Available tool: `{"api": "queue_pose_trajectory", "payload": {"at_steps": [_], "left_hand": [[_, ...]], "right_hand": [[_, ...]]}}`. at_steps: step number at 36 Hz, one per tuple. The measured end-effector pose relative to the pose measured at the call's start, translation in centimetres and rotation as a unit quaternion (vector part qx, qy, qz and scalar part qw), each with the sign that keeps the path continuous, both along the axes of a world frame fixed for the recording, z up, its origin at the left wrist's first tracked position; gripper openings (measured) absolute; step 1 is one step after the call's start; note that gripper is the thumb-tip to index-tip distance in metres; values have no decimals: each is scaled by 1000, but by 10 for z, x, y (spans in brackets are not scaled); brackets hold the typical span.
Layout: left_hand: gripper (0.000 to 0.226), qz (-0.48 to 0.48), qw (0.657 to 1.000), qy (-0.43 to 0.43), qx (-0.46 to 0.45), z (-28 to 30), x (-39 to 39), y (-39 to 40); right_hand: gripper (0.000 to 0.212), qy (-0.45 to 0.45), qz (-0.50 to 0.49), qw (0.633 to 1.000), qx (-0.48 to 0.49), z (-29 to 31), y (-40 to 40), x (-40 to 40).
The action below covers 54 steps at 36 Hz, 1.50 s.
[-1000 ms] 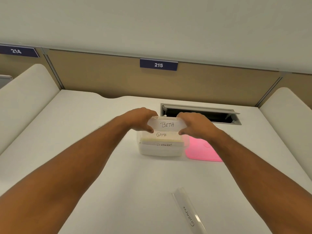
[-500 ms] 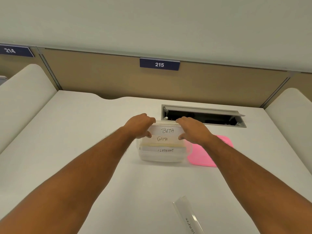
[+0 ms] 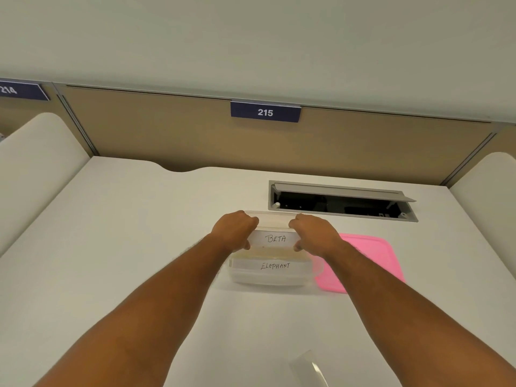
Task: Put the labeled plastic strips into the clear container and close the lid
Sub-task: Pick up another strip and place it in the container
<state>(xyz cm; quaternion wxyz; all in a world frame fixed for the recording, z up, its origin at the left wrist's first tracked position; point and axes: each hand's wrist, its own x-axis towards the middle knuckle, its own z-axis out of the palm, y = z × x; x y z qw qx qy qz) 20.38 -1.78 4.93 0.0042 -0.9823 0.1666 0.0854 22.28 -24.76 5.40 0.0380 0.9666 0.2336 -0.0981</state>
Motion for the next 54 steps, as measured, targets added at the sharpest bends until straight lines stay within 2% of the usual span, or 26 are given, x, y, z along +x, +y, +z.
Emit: {"api": "queue_pose_trajectory", "payload": {"at_steps": [9,18,28,34,37,41,47,54], "left_hand": [[33,-1,999,9,38,-8,3,-6],[33,-4,999,17,50,-15,7,-9],[16,6,998,8,56,-21,4,-11],[12,1,999,-34,15,-16,-5,-13],[11,-2,996,-77,-32,-13,-13,-18],[15,3,986,-130,-102,-9,-30,-27],[15,10,967,-165,-192,-7,-65,-43],[9,8,952,-170,-254,-11,-107,-58]], "right_hand": [[38,16,7,1000,-14,-20,2,7],[18,20,3,1000,-12,-30,3,6],[20,-20,6,1000,0,-31,4,-5],[13,-56,7,998,23,-25,4,-14],[8,-82,15,996,45,-20,5,-21],[13,-105,15,991,84,-13,6,-34],[21,-124,18,984,125,-8,4,-59],[11,-141,12,978,151,-9,-5,-90]]}}
